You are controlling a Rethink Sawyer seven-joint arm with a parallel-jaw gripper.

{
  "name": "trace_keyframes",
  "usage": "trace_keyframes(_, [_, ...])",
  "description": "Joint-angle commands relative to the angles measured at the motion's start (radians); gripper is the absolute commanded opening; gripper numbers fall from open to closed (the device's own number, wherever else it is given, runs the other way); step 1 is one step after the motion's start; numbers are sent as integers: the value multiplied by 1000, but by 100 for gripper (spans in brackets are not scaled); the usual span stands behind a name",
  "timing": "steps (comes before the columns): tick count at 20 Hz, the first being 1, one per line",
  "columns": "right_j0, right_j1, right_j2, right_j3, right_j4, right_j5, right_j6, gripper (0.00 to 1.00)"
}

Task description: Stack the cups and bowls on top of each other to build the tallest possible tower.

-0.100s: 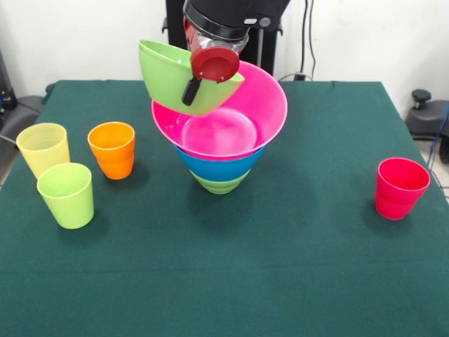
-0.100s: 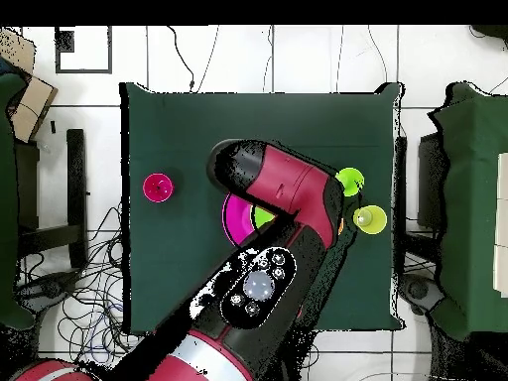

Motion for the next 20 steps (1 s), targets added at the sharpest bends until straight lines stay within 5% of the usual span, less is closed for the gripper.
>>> trace_keyframes(1, [17,11,97,52,36,-65,211,0])
trace_keyframes(20, [43,29,75,66,67,-90,235,0])
